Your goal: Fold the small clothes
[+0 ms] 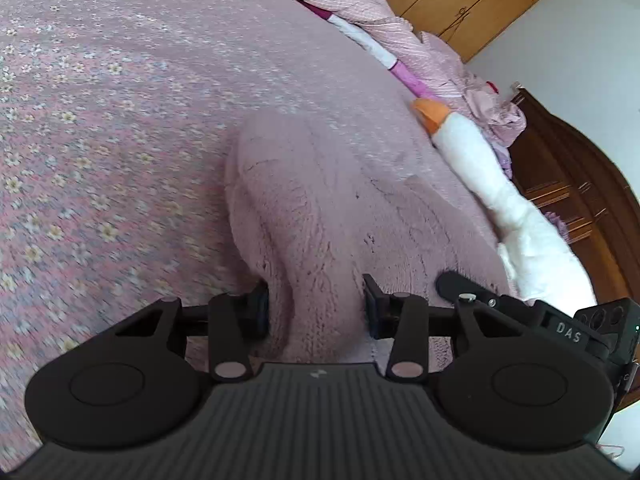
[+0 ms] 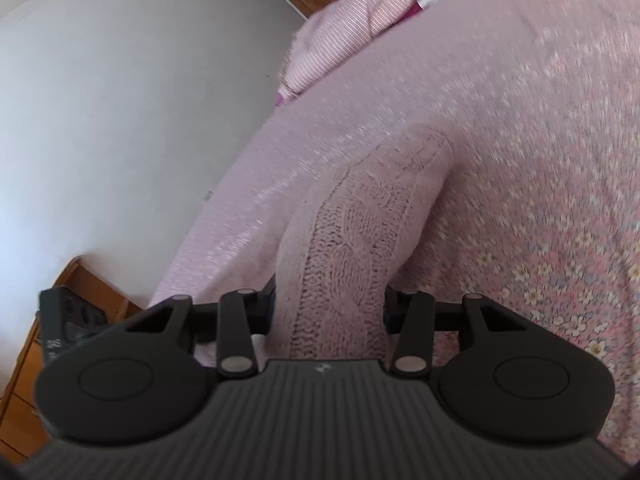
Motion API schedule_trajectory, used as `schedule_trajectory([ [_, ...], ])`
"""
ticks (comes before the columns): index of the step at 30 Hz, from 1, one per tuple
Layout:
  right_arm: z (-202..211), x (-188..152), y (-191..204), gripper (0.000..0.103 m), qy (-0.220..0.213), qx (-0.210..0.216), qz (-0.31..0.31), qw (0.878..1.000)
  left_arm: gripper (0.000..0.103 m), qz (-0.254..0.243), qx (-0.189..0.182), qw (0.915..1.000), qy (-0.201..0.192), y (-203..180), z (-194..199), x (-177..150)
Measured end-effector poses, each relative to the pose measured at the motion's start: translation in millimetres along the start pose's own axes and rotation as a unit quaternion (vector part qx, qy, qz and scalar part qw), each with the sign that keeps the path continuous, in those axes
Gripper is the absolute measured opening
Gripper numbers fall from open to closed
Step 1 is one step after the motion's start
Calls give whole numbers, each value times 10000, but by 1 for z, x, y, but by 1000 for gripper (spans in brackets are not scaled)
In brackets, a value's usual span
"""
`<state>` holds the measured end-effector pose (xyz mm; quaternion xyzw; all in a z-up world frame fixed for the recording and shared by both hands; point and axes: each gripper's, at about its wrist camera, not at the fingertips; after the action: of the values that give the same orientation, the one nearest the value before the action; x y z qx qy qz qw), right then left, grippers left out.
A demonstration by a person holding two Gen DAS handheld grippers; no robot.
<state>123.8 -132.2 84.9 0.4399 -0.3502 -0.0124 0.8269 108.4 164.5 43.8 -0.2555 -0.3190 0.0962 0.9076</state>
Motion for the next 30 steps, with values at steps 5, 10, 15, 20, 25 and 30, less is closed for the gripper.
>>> schedule_trajectory([
  [5, 41, 10, 18, 47, -150, -200, 258, 9994, 48, -26, -365, 9993, -42, -31, 13, -9],
  [10, 96, 5, 18, 47, -184, -638, 282, 9974, 47, -134, -693, 9975, 73, -68, 22, -33],
  [15, 123, -21, -9, 48, -71, -1247, -29, 9922, 46, -485, -583, 9965, 342, -96, 15, -68],
  [20, 123, -49, -48, 54, -84, -1614, -451, 9858, 48, -1009, 385, 9929, 502, -102, -5, -92],
  [25, 122, -55, -55, 63, -108, -1683, -448, 9847, 59, -1184, 628, 9900, 434, -110, 0, -93],
  [30, 136, -59, -37, 63, -99, -1891, -62, 9819, 67, -1423, 922, 9849, 344, -120, 1, -94],
])
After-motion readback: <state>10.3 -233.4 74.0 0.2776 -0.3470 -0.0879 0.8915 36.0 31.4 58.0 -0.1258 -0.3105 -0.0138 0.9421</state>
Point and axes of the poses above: each gripper's, at about its wrist camera, not at the fingertips, and z roughly against the way its jaws point, y to its left, x to its top, and after that the axes turned 6 degrees about x, right-handed
